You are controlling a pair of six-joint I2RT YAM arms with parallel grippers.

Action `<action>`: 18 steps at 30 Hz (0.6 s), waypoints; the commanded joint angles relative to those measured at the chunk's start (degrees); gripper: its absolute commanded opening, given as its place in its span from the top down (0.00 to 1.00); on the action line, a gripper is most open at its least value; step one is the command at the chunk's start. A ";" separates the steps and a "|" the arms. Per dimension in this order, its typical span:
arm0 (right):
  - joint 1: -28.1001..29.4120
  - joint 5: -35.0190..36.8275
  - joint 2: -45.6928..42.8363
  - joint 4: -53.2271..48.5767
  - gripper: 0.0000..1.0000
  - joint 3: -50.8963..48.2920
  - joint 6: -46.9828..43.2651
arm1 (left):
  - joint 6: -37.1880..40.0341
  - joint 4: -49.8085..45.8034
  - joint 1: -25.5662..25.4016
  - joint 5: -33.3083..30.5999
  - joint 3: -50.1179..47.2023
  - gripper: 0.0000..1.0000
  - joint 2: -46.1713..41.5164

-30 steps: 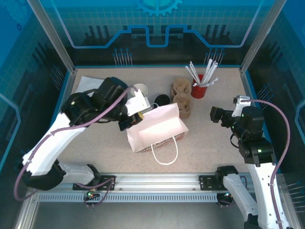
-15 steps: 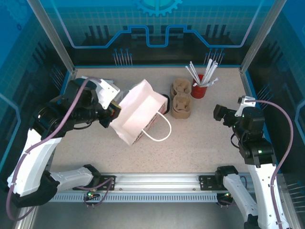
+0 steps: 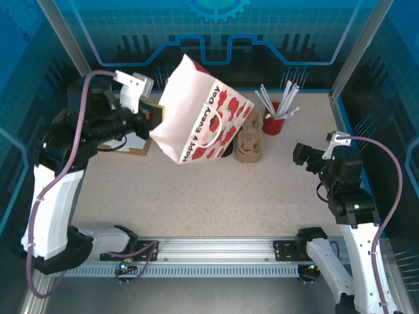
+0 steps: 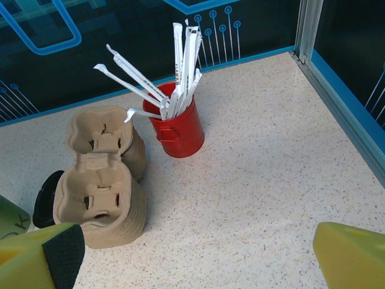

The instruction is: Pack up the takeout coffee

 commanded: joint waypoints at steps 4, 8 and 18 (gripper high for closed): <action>-0.03 0.10 0.01 0.63 0.00 -0.04 0.60 | -3.15 8.73 5.68 -1.10 5.47 1.00 6.76; -0.08 -0.05 0.06 0.61 0.00 -0.33 0.98 | -3.94 13.68 8.59 -1.82 6.17 1.00 10.05; -0.03 -0.46 0.61 0.78 0.00 -0.57 1.45 | -2.68 16.65 14.32 -5.49 8.39 1.00 20.25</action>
